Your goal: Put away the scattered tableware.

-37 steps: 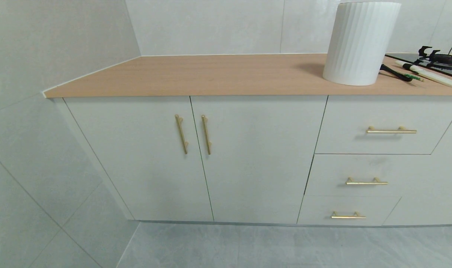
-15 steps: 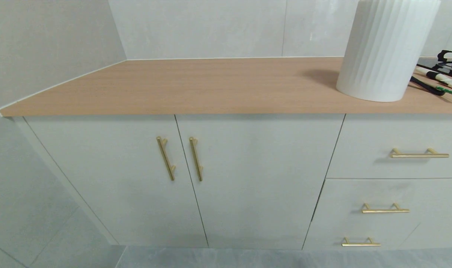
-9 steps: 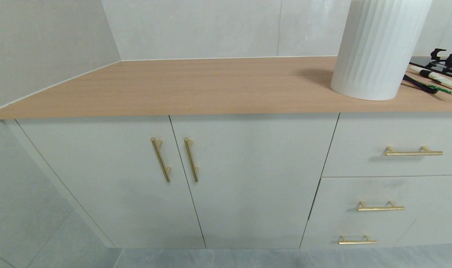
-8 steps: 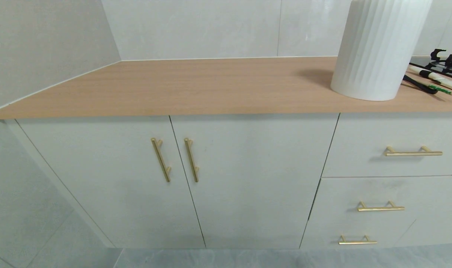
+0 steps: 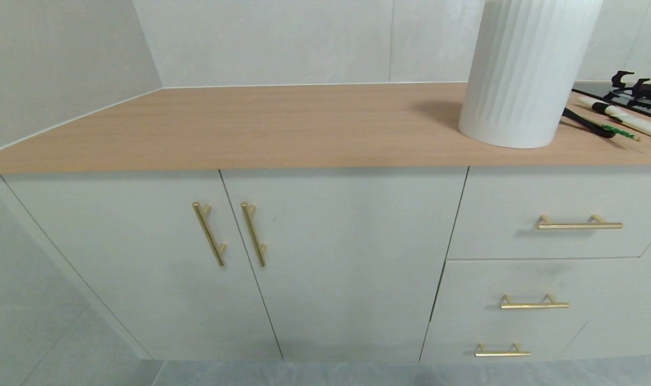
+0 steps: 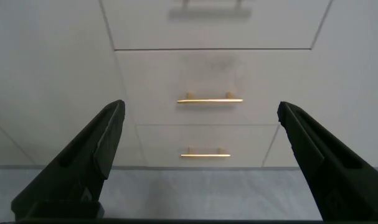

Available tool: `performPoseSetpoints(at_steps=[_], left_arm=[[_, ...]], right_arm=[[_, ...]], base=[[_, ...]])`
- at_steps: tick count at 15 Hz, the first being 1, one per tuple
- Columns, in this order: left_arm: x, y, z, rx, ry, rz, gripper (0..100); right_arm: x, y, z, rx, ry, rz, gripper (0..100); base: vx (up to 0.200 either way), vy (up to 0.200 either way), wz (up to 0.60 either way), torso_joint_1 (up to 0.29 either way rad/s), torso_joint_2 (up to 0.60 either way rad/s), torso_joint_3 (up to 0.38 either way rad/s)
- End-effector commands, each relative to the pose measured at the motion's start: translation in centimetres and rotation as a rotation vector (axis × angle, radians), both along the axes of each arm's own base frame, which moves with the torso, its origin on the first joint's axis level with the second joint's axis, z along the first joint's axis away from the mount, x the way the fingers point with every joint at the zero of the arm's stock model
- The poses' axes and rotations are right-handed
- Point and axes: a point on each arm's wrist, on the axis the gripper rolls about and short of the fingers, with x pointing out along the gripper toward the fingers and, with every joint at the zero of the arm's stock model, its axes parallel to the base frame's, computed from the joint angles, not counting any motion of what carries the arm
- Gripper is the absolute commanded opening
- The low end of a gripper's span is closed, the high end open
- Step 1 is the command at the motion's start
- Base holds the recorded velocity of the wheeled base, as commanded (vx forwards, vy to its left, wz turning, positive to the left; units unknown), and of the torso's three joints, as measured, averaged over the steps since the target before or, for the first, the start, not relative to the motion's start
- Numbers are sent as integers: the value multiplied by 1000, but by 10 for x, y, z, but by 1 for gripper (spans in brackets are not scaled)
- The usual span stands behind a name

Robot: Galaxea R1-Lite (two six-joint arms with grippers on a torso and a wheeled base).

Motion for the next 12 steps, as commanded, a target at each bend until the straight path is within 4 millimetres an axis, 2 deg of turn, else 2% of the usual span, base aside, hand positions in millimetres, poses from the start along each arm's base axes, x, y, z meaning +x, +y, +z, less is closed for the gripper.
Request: performPoseSetpoints(at_steps=[1,6,12], left_arm=[[0,0,0,-1,1,0,100],[0,0,0,-1,1,0,100],[0,0,0,-1,1,0,100]], right_arm=[[0,0,0,-1,1,0,100],[0,0,0,-1,1,0,100],[0,0,0,-1,1,0,100]], base=[[0,-200,0,12,-2,2],[0,-200,0,0,4,4],[0,0,0,0,0,0]])
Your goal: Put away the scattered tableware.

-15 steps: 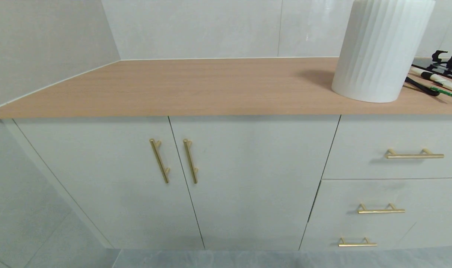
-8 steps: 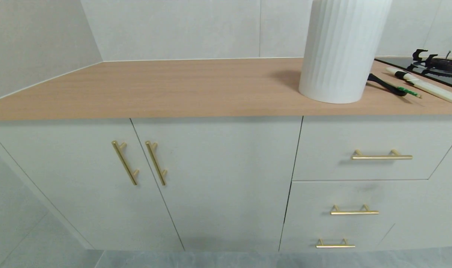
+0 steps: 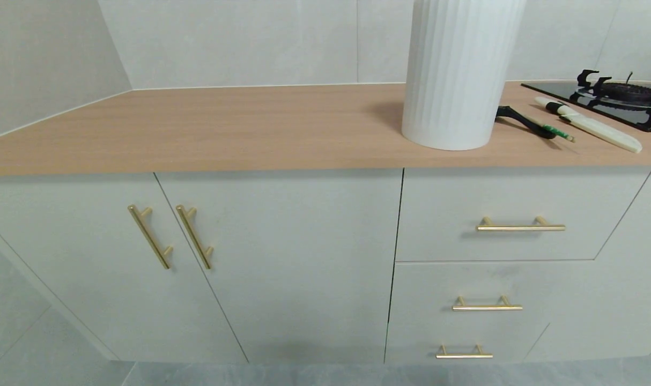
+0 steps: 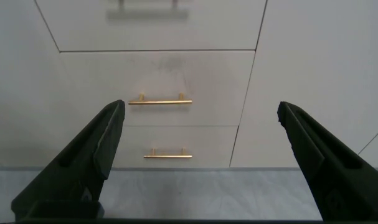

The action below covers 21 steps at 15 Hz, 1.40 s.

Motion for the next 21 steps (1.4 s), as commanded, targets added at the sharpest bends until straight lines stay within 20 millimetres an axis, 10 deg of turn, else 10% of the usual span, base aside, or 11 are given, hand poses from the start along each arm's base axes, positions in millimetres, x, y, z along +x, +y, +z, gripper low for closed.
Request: performPoseSetpoints(at_steps=[1,16,21], left_arm=[[0,0,0,0,1,1,100],[0,0,0,0,1,1,100],[0,0,0,0,1,1,100]], right_arm=[[0,0,0,0,1,-1,100],[0,0,1,-2,-6,-5,100],[7,2,50,5,49,76,100]], base=[[0,0,0,0,0,0],[-40,0,0,2,0,0],[0,0,0,0,0,0]])
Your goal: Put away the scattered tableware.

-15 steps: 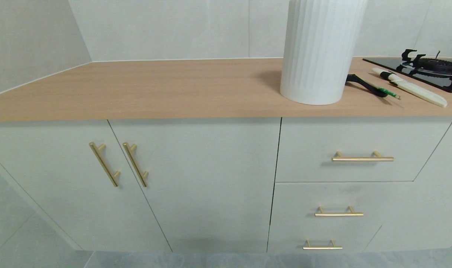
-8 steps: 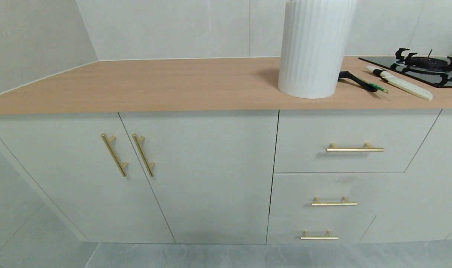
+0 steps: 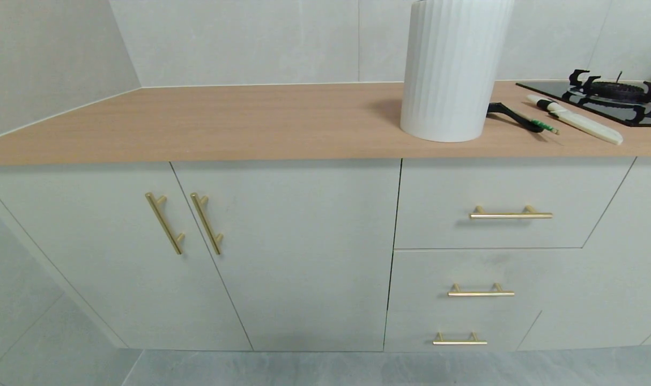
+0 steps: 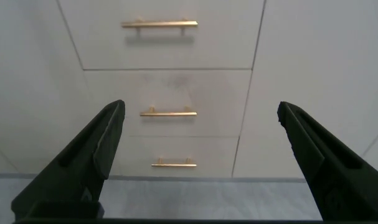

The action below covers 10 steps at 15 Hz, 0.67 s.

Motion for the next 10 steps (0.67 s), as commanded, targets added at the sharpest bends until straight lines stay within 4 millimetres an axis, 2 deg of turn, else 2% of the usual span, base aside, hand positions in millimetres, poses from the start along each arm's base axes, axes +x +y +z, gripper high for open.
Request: performPoseSetpoints(at_steps=[1,3,6,8,10], left_arm=[[0,0,0,0,1,1,100],[0,0,0,0,1,1,100],[0,0,0,0,1,1,100],[0,0,0,0,1,1,100],[0,0,0,0,1,1,100]], right_arm=[[26,1,22,-3,199,69,100],[69,3,38,-27,439,111,100],[143,13,41,-49,704,173,100],[198,24,30,-66,823,201,100],[249,30,5,-74,883,184,100]], base=[[0,0,0,0,0,0],[0,0,0,0,0,0],[0,0,0,0,0,0],[0,0,0,0,0,0],[0,0,0,0,0,0]])
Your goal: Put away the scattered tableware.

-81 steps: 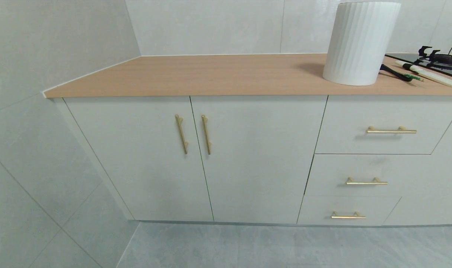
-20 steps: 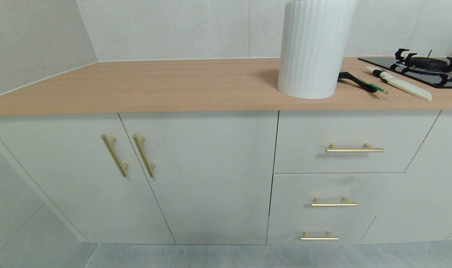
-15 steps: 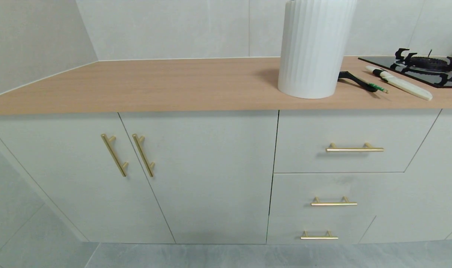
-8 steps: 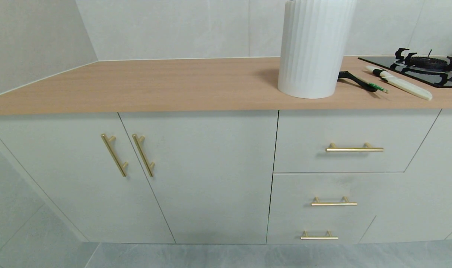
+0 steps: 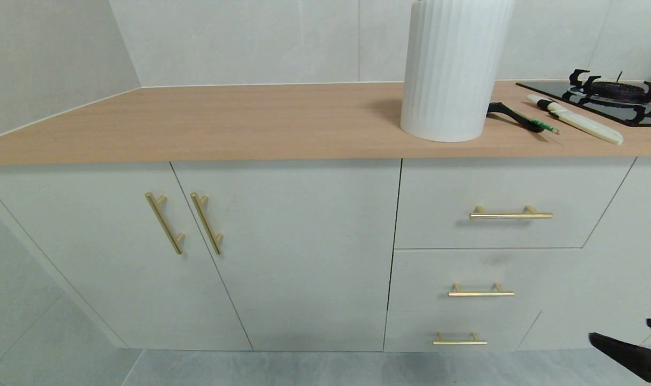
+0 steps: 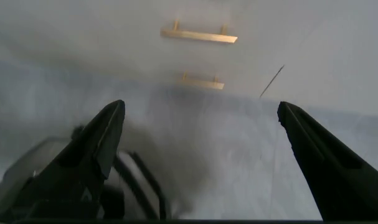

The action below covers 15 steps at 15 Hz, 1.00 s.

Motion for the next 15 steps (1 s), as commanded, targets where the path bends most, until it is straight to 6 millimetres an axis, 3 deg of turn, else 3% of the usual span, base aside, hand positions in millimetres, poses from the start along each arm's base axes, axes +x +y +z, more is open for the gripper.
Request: performPoseSetpoints(at_steps=[1,3,8,15], left_arm=[[0,0,0,0,1,1,100],[0,0,0,0,1,1,100],[0,0,0,0,1,1,100],[0,0,0,0,1,1,100]], right_arm=[[113,20,-48,-54,233,27,100],[144,24,-68,-98,251,-15,100],[174,29,-117,-143,274,-60,100],[209,33,-163,-145,50,-154,100]], base=[[0,0,0,0,0,0],[0,0,0,0,0,0],[0,0,0,0,0,0],[0,0,0,0,0,0]])
